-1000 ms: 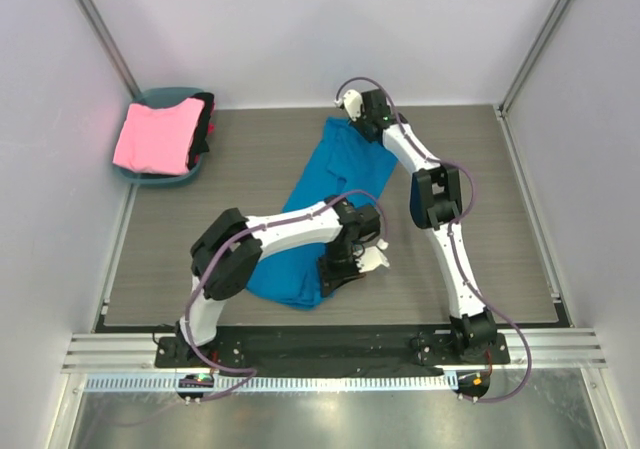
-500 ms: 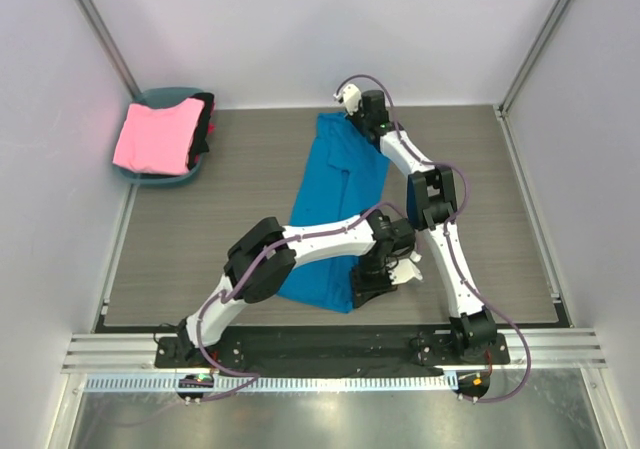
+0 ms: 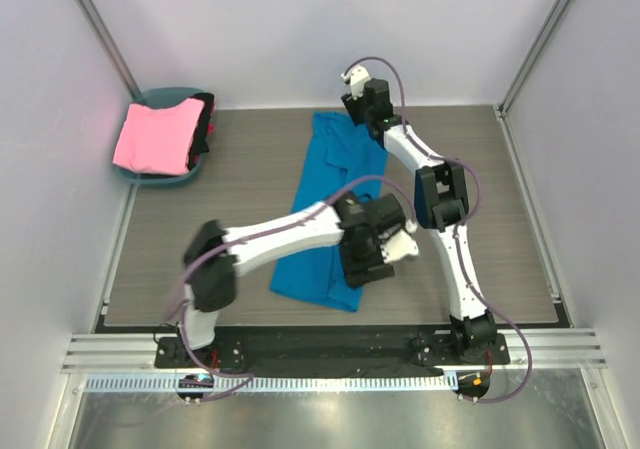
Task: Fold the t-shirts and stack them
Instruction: Fold the tshirt
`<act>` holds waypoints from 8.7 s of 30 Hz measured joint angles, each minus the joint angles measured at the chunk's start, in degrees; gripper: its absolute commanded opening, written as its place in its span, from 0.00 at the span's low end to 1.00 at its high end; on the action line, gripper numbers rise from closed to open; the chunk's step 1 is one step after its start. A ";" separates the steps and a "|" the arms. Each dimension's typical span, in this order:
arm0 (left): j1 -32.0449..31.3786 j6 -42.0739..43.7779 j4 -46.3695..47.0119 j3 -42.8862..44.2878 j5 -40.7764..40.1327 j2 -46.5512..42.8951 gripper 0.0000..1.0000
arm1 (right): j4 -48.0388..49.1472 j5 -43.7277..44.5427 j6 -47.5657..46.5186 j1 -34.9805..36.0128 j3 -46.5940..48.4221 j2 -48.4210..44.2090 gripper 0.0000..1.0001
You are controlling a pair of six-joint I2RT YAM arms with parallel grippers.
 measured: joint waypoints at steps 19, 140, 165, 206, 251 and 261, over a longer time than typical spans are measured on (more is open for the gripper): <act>23.15 -22.99 12.76 -27.63 1.95 -33.83 0.63 | -18.75 -12.70 26.32 1.29 -55.23 -65.70 0.65; 44.81 -42.42 28.81 -58.01 17.75 -26.05 0.44 | -15.78 -42.32 73.44 15.04 -99.06 -63.19 0.47; 44.04 -42.18 29.99 -58.01 18.05 -26.05 0.00 | -12.87 -40.22 75.12 19.52 -98.05 -60.52 0.01; 45.55 -34.18 27.06 -4.22 14.47 1.31 0.00 | -20.59 -34.75 56.81 -4.74 -67.06 -51.54 0.01; 46.82 -33.07 29.53 13.46 3.85 16.85 0.57 | -18.03 -28.76 51.08 -6.56 -50.53 -36.54 0.54; 49.22 -31.45 21.35 2.47 9.07 7.87 0.59 | -18.58 -35.93 58.01 -7.21 -67.17 -47.06 0.55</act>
